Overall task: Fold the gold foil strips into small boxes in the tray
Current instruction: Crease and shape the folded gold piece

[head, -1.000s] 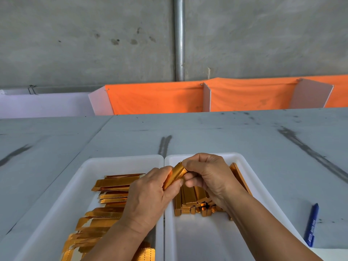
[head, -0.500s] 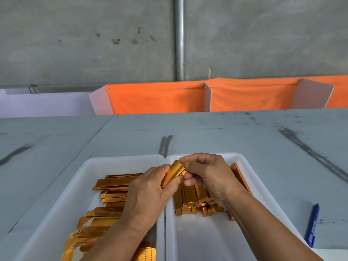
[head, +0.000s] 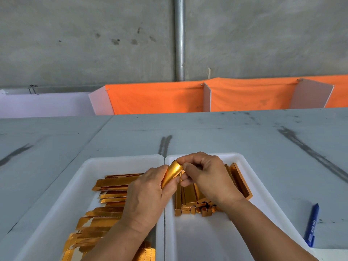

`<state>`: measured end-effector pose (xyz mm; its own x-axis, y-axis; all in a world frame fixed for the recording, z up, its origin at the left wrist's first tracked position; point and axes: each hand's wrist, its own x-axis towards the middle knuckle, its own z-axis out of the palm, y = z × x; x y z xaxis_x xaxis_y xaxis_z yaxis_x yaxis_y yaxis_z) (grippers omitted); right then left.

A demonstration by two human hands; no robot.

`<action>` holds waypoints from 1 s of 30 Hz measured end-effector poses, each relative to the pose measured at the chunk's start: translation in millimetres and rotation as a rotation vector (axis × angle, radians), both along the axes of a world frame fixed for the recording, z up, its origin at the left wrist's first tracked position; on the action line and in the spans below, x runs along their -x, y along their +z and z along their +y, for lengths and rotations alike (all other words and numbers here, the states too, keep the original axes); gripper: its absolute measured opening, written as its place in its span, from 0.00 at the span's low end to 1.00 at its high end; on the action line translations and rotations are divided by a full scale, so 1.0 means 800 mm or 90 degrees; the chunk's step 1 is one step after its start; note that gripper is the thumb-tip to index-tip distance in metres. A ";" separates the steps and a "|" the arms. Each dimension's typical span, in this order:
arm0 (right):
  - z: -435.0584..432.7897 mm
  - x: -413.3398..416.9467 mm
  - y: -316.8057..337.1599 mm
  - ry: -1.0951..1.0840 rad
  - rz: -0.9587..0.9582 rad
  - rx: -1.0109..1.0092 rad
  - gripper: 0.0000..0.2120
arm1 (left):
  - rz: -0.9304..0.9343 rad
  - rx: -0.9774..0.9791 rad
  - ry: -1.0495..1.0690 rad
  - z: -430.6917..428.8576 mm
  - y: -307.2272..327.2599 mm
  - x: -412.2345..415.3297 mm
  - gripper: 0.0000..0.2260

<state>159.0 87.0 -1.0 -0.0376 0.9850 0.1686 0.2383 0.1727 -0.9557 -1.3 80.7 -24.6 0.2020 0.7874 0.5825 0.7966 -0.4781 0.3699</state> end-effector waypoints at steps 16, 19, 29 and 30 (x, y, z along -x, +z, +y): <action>0.003 0.008 -0.006 0.042 0.214 0.126 0.09 | -0.013 -0.003 0.042 0.003 -0.002 0.001 0.17; 0.002 0.011 -0.006 0.060 0.284 0.165 0.09 | -0.024 -0.019 0.045 0.003 -0.001 0.003 0.18; 0.006 0.016 -0.013 -0.007 0.219 0.100 0.04 | -0.008 -0.022 0.030 0.005 -0.002 0.001 0.14; 0.007 0.016 -0.013 -0.012 0.214 0.098 0.03 | -0.008 -0.022 0.028 0.005 -0.003 0.001 0.13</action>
